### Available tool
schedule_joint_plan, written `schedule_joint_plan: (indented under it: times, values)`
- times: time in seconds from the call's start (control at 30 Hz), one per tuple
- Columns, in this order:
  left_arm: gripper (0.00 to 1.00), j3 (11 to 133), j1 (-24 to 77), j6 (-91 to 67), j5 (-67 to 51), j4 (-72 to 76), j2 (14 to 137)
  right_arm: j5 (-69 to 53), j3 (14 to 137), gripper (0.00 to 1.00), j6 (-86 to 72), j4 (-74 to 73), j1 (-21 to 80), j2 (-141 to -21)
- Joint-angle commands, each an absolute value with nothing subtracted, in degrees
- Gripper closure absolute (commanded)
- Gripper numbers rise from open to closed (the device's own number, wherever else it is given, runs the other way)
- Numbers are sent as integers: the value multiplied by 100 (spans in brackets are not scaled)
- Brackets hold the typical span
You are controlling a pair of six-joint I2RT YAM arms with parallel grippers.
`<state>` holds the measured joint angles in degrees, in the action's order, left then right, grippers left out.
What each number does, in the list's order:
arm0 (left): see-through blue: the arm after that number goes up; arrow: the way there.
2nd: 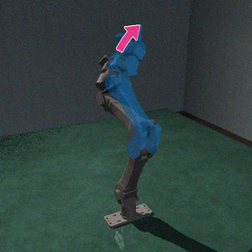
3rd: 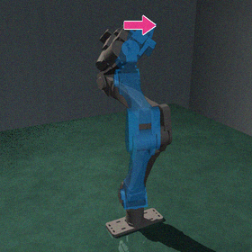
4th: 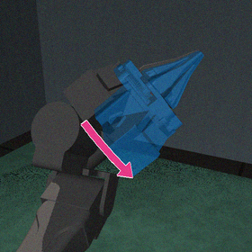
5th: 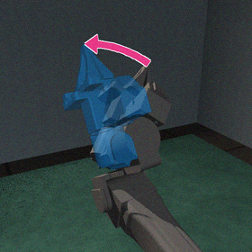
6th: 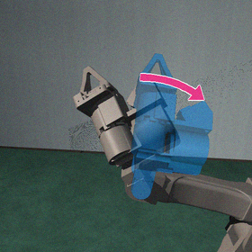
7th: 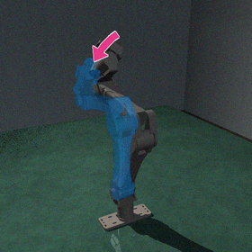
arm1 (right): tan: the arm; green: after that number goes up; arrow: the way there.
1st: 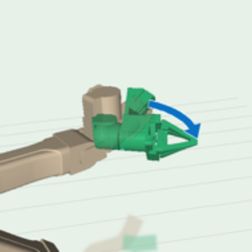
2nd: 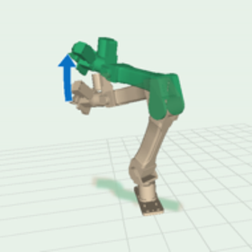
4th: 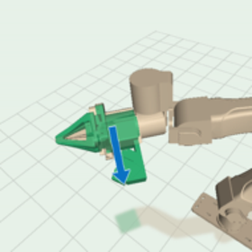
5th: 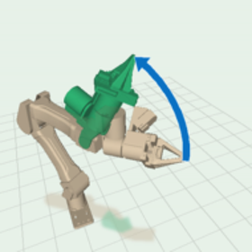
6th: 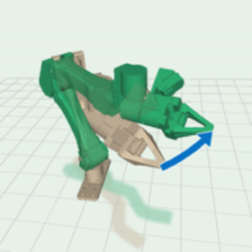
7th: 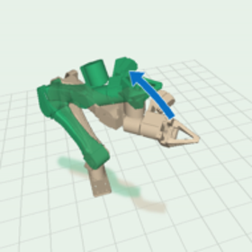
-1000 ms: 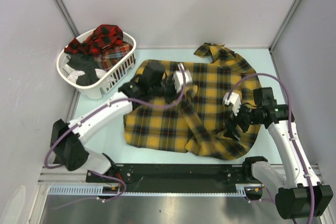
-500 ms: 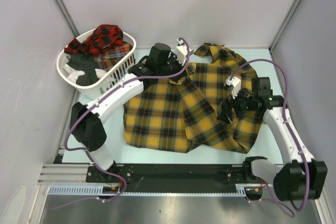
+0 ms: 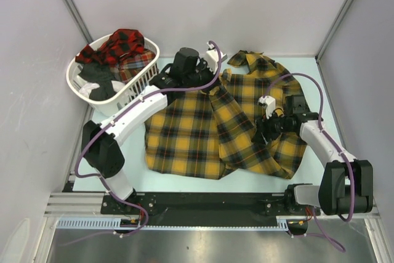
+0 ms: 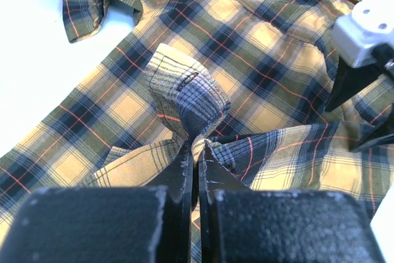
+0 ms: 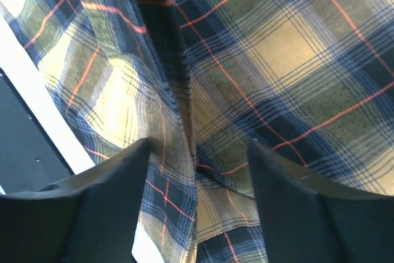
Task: Fold and stack the long sleeve shirts
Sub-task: Fold the shirt
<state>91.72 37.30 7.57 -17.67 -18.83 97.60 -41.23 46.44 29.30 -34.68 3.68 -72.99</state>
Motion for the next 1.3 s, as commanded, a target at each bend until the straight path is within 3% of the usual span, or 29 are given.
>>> schedule_joint_plan:
  times: [0.0, 0.07, 0.2, 0.33, 0.43, 0.5, 0.6, 0.63, 0.73, 0.8, 0.97, 1.1, 1.27]
  values:
    - [100, 9404, 3683, 695, -2038, -1714, 9291, -4253, 4553, 45, 2988, -3190, 369, -7321]
    - [100, 9265, 3683, 598, -2267, -1810, 9080, -4376, 4579, 58, 3111, -3436, 343, -7269]
    - [100, 8676, 3691, 571, -3204, -1907, 8422, -4368, 4579, 100, 3340, -3805, 238, -6778]
    - [94, 7903, 4059, 2311, -5217, -2879, 7412, -4447, 4711, 100, 3629, -4410, 53, -6110]
    - [93, 6948, 5191, 4123, -5030, -4820, 6850, -4508, 4807, 100, 4217, -5087, 44, -5468]
    - [87, 6375, 6225, 4384, -4756, -4843, 6584, -4588, 4825, 100, 4946, -5744, -141, -5091]
    - [37, 5652, 6819, 4518, -4273, -4667, 6337, -4684, 4790, 100, 6132, -6649, -167, -4396]
    - [15, 5538, 6803, 4413, -4141, -4615, 6320, -4667, 4720, 100, 6370, -6810, -167, -4064]
    - [14, 5100, 6269, 4184, -3560, -4658, 6057, -4623, 4545, 100, 7056, -7302, -149, -3536]
    - [15, 4748, 5303, 4366, -3166, -4615, 5706, -4597, 4509, 100, 7372, -7592, -149, -3358]
    - [24, 3780, 3826, 5843, -2453, -5150, 5256, -4623, 4552, 100, 7646, -7760, -193, -3050]
    - [30, 3358, 3744, 6415, -2286, -5309, 5045, -4579, 4693, 100, 8006, -8111, -202, -3006]
    - [30, 2681, 3701, 6574, -1645, -4668, 5177, -4412, 4825, 100, 8068, -8252, -193, -2971]
